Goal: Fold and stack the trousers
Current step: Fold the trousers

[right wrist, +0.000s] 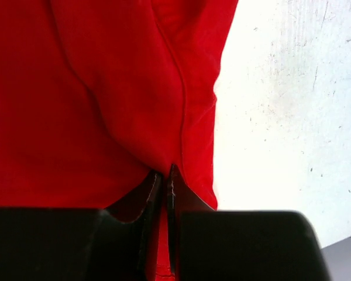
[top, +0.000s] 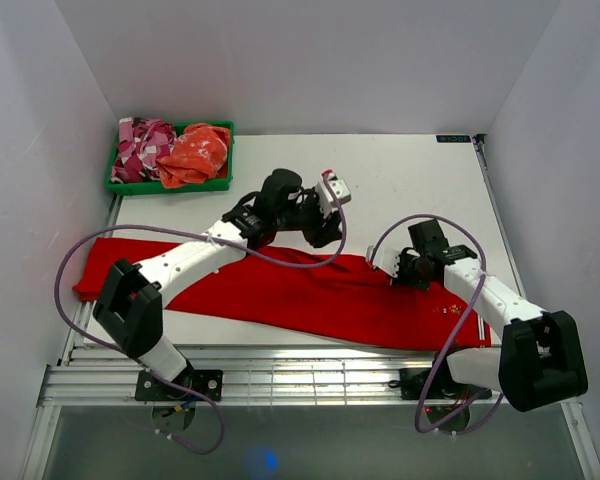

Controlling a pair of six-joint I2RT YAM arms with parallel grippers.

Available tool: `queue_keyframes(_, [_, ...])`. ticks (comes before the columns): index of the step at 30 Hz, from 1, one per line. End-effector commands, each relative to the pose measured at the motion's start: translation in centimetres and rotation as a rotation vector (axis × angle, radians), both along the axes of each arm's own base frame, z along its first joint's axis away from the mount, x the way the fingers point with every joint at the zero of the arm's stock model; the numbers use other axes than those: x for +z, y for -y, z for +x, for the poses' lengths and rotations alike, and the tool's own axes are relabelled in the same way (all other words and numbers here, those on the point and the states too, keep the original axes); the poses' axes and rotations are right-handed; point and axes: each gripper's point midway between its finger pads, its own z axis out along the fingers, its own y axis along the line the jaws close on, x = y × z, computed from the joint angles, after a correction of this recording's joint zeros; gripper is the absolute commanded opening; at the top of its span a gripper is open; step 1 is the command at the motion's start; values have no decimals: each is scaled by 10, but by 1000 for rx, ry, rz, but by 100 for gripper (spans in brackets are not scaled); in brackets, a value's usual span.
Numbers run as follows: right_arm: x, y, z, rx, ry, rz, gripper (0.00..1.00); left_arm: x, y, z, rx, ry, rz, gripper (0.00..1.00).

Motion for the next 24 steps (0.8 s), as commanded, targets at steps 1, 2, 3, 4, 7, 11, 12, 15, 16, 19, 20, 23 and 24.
queue_keyframes(1, [8, -1, 14, -34, 113, -17, 8, -20, 16, -8, 57, -311, -16, 58])
queue_keyframes(2, [6, -1, 13, -37, 116, -23, 8, -36, 22, -5, 77, -389, 15, 58])
queue_keyframes(3, [8, 0, 14, -44, 131, -30, 8, -42, 25, -6, 99, -465, 15, 57])
queue_keyframes(4, [11, -3, 16, -43, 153, -25, 8, -46, 28, -13, 114, -572, -3, 57])
queue_keyframes(7, [13, 0, 21, -65, 207, -50, 8, -61, 33, -24, 151, -731, -29, 60])
queue_keyframes(11, [15, 0, 21, -75, 247, -50, 8, -78, 40, -27, 202, -859, -59, 65])
queue_keyframes(12, [15, -1, 19, -70, 255, -53, 8, -83, 42, -26, 217, -881, -62, 66])
queue_keyframes(15, [20, -6, 18, -53, 291, -36, 8, -89, 51, -24, 223, -948, -103, 70])
queue_keyframes(16, [17, -7, 15, -45, 289, -39, 8, -95, 54, -24, 227, -976, -107, 71])
queue_keyframes(19, [19, -11, 13, -26, 311, -43, 8, -102, 60, -25, 236, -1046, -130, 73])
queue_keyframes(20, [19, -12, 13, -22, 313, -42, 8, -108, 62, -25, 246, -1070, -130, 73])
queue_keyframes(23, [22, -15, 13, -22, 322, -42, 8, -122, 64, -20, 298, -1113, -132, 73])
queue_keyframes(24, [23, -15, 13, -24, 324, -43, 8, -128, 63, -18, 331, -1122, -124, 72])
